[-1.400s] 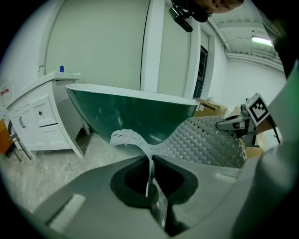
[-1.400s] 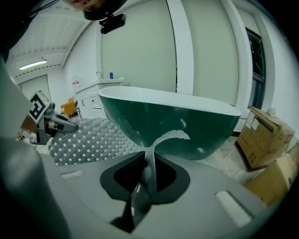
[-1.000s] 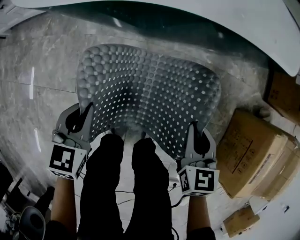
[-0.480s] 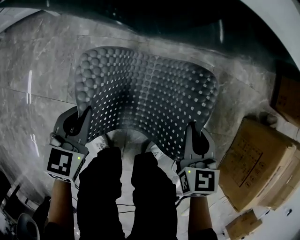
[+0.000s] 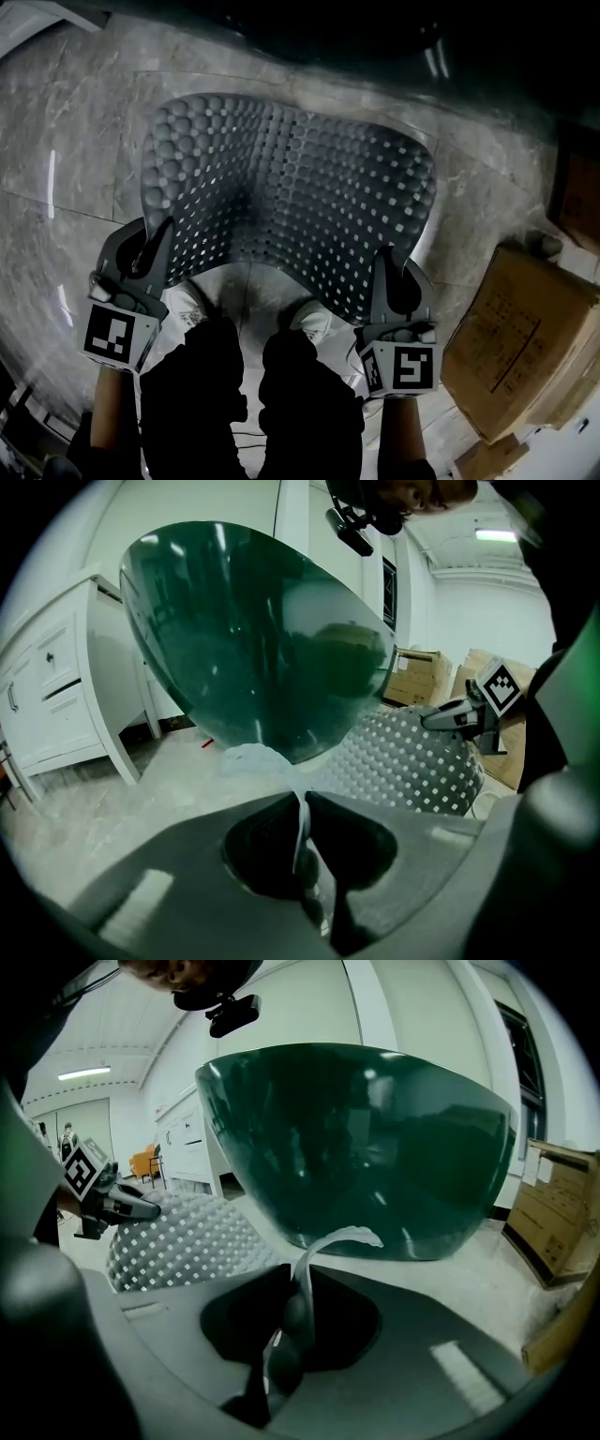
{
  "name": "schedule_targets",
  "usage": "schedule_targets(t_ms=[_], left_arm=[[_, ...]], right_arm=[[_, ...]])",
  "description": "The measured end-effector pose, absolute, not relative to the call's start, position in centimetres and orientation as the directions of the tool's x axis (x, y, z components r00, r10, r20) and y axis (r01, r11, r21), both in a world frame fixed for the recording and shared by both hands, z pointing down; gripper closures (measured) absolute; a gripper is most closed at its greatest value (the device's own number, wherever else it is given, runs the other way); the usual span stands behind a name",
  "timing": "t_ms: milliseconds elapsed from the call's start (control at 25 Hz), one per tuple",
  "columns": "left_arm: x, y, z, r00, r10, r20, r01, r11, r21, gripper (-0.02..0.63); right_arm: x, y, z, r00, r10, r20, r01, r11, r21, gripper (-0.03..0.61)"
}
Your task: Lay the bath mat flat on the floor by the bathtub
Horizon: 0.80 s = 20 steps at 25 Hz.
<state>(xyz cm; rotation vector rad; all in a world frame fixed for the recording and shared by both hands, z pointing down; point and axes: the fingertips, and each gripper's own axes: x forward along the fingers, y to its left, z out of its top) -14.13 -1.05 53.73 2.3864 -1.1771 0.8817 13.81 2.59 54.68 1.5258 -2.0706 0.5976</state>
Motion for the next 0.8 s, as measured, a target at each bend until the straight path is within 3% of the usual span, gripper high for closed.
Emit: schedule_targets(t_ms=[800], left_arm=[[-17.9,-1.0,61.0,0.449,-0.646,0.617,-0.779,-0.621,-0.084,0.597]], right_arm=[[16.1,3.4,61.3,-0.222,-0.792,0.569,-0.942,0.325,0.085,0.518]])
